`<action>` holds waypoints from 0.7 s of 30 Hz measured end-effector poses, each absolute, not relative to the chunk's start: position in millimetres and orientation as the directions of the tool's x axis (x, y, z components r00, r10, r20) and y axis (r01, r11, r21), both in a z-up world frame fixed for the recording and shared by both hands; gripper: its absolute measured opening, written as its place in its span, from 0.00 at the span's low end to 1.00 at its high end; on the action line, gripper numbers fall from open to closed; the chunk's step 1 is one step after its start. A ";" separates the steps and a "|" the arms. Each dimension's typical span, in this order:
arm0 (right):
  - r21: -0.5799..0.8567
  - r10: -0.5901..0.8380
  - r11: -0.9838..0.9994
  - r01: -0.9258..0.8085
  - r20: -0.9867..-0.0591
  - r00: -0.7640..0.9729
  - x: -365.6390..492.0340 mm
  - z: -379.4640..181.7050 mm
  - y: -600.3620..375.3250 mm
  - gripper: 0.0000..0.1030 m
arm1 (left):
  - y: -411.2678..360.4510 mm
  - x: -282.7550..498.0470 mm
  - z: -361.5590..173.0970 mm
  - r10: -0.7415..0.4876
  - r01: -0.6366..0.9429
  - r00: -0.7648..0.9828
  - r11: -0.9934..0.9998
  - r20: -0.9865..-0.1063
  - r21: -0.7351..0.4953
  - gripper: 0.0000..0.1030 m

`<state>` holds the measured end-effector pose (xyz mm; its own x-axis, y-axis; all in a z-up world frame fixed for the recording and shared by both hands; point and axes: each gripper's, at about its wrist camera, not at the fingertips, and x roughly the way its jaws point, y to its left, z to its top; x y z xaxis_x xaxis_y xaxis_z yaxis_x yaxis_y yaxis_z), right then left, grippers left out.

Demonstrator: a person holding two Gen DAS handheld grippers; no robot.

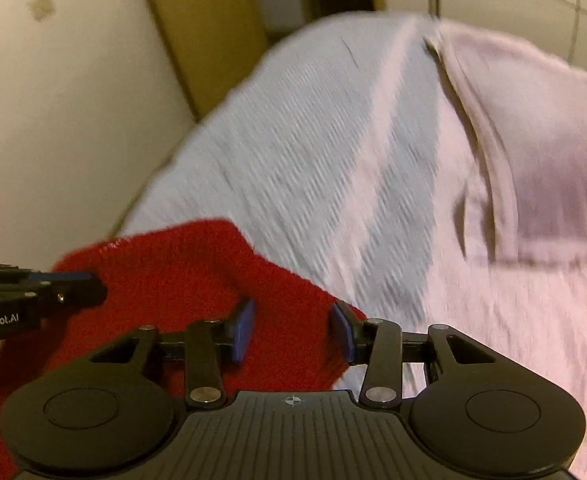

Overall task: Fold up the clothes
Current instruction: 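Lower the red sweater onto the folded blue garment and open both tools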

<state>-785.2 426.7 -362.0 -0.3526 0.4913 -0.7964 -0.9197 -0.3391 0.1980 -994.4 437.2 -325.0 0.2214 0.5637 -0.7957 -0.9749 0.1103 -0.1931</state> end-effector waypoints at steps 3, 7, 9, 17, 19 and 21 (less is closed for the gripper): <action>0.227 0.497 -0.355 -0.907 -0.776 -0.389 -775.5 -353.9 425.3 0.42 | 432.9 -996.0 -321.0 0.582 -0.975 0.221 0.120 -0.783 -0.186 0.11; 0.287 0.518 -0.354 -0.890 -0.732 -0.442 -754.2 -328.0 396.8 0.42 | 407.8 -999.3 -296.7 0.606 -0.981 0.194 0.099 -0.771 -0.169 0.11; 0.322 0.514 -0.372 -0.870 -0.710 -0.482 -744.0 -314.6 370.4 0.42 | 384.6 -1003.0 -280.9 0.613 -0.980 0.195 0.086 -0.765 -0.181 0.11; 0.292 0.428 -0.402 -0.868 -0.778 -0.460 -764.2 -321.3 284.0 0.41 | 315.7 -1004.7 -287.1 0.560 -0.976 0.177 -0.003 -0.809 -0.216 0.10; 0.289 0.407 -0.411 -0.865 -0.790 -0.458 -769.4 -331.5 283.8 0.42 | 315.6 -1005.3 -291.9 0.552 -0.981 0.142 -0.033 -0.822 -0.192 0.07; 0.289 0.412 -0.415 -0.863 -0.786 -0.461 -770.2 -328.9 280.5 0.42 | 310.9 -1003.9 -283.9 0.562 -0.981 0.131 -0.043 -0.817 -0.187 0.07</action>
